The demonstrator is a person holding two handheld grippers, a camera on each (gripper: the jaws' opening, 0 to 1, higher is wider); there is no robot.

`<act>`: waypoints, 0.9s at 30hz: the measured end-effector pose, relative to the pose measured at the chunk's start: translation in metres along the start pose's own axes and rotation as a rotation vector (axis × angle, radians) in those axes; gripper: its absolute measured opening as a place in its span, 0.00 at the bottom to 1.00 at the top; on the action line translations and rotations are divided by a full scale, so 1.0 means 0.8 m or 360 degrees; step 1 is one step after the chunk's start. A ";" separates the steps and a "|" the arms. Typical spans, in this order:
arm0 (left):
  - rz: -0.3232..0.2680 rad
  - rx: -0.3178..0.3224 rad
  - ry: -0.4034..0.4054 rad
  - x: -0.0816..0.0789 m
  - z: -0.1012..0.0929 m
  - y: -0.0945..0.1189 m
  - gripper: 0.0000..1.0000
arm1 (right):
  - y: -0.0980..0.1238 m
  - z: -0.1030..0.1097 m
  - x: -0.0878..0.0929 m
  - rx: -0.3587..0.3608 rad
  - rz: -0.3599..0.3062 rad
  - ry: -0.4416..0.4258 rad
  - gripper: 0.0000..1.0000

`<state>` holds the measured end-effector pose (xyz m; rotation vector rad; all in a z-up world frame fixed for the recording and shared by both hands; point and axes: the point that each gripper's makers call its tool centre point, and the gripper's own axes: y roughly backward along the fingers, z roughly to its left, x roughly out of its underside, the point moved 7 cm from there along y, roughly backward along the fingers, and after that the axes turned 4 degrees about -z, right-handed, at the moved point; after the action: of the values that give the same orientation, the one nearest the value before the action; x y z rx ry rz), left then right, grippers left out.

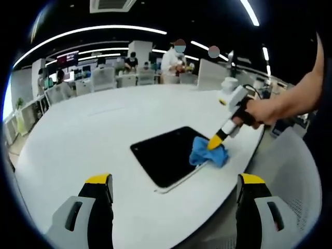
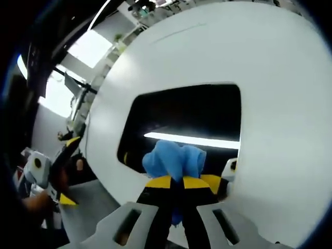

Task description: Wipe the mirror surface with the cleaning cloth until all visible marks leave the cleaned area.

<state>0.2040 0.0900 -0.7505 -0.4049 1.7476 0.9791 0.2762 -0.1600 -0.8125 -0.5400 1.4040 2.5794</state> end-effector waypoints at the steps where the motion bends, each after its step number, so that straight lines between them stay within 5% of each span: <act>1: 0.0005 0.0004 -0.0005 0.001 0.000 -0.001 1.00 | 0.001 -0.001 0.000 0.0005 0.0001 -0.0001 0.00; 27: 0.0021 0.0035 -0.0003 0.002 -0.003 -0.004 1.00 | 0.020 -0.032 0.002 0.0059 -0.0031 -0.0033 0.00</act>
<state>0.2036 0.0866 -0.7531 -0.3785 1.7599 0.9684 0.2758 -0.1903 -0.8139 -0.5171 1.4298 2.5309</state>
